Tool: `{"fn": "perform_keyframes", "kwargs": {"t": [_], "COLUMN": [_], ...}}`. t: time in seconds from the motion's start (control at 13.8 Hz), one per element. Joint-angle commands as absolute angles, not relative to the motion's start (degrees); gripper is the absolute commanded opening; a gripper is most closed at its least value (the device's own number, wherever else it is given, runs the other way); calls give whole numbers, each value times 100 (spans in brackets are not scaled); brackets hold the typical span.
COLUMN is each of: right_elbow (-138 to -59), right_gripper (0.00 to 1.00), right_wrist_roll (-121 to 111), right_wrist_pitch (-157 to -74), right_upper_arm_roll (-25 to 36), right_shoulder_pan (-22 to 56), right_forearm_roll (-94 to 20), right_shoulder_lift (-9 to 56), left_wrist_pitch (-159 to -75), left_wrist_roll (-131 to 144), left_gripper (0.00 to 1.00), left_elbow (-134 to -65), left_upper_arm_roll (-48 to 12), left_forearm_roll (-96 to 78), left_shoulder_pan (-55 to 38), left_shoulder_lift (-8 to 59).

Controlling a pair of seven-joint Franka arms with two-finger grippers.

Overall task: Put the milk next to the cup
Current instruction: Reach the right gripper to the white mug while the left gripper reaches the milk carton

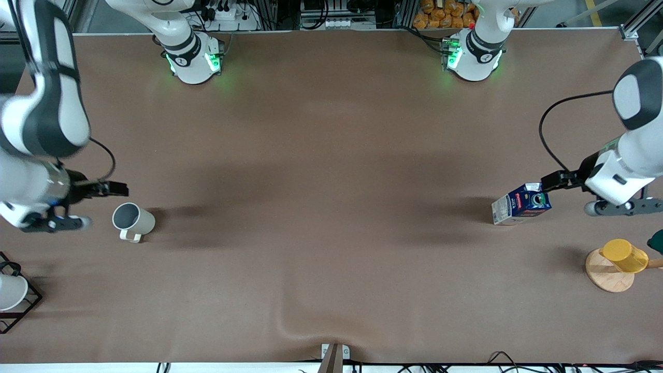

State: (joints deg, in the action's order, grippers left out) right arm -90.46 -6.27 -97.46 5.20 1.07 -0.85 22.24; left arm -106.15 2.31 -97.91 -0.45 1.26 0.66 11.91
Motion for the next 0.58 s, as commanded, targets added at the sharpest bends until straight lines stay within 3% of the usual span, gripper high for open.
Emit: {"fn": "perform_keyframes", "kwargs": {"t": [0.0,0.15,0.51], "right_elbow": [-8886,-8912,-8930], "right_gripper": [100,100,100], "right_wrist_roll": [-973,-1658,-2258], "right_wrist_pitch": [-9964,-10422,-10635], "right_upper_arm_roll": [492,492,492], "right_shoulder_pan": [-210,-394,-773], "right_forearm_roll": [-52,-62,-61], "right_shoulder_lift": [2732,2944,3365], "left_wrist_pitch": [-10696,-10757,-10942], "left_wrist_roll": [176,167,176], "left_gripper": [100,100,100], "left_elbow": [-9756,-9765,-9800], "left_upper_arm_roll": [-62,-53,-53], "left_forearm_roll": [255,264,264], "left_shoulder_pan": [79,88,158], "left_shoulder_lift": [1388,1537,1854]}}
